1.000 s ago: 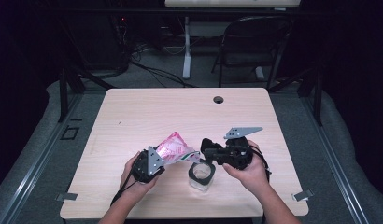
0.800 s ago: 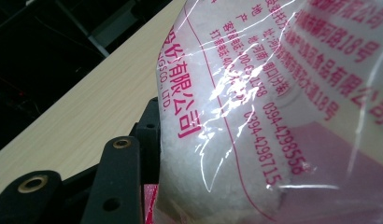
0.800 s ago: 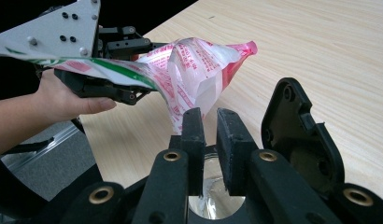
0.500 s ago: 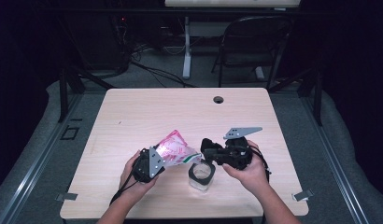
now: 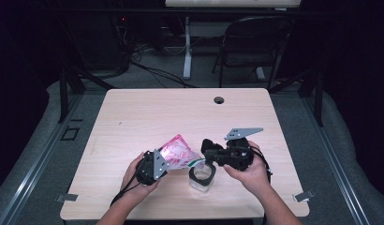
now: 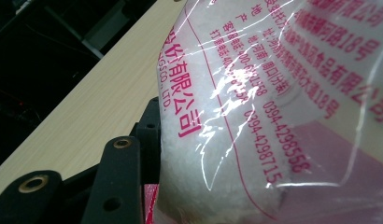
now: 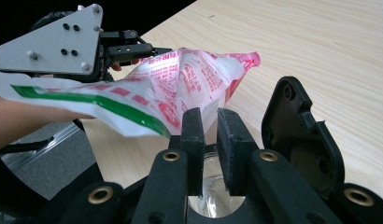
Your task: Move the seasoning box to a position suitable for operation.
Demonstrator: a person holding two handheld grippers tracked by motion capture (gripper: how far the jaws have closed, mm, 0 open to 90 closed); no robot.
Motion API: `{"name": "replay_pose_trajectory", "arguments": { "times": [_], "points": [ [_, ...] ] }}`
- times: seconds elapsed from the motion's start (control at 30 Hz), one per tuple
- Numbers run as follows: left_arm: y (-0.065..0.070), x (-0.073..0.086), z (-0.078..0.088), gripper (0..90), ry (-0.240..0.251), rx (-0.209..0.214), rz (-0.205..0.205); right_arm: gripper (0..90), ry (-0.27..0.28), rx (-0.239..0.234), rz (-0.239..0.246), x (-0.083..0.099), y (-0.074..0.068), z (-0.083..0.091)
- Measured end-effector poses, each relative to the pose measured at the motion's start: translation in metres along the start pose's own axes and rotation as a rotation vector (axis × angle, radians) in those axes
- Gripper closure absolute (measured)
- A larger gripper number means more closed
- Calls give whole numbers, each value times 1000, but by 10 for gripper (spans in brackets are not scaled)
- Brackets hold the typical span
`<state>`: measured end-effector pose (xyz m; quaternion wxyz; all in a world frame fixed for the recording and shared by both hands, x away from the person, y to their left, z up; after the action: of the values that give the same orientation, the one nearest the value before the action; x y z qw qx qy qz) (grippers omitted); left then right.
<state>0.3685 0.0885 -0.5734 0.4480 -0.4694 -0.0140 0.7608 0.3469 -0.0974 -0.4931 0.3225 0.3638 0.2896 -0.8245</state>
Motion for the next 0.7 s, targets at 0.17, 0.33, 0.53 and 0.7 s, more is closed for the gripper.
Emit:
{"name": "replay_pose_trajectory", "arguments": {
  "times": [0.17, 0.33, 0.53, 0.7],
  "points": [
    [-2, -2, 3, 560, -18, 7, -36, 814, -1, -3, 0, 0, -1, 0],
    [-4, -6, 6, 560, -33, 26, -70, 814, 0, -6, -4, 0, -3, -2],
    [-7, -11, 8, 561, -55, 41, -130, 814, 5, -2, -2, -1, -3, -1],
    [-10, -13, 9, 561, -56, 28, -148, 814, 6, -8, 0, -2, -4, -2]
  ]
}}
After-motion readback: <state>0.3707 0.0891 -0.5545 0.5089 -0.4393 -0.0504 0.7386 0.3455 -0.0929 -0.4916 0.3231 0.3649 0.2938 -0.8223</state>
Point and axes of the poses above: each handheld gripper's, and its own axes: z roughly backward along the jaws, x roughly out of its underside, y roughly to its right, the point moved 9 cm from there along -z, roughly forward along the jaws, and after that the axes turned 3 degrees about x, right-handed, at the moved point
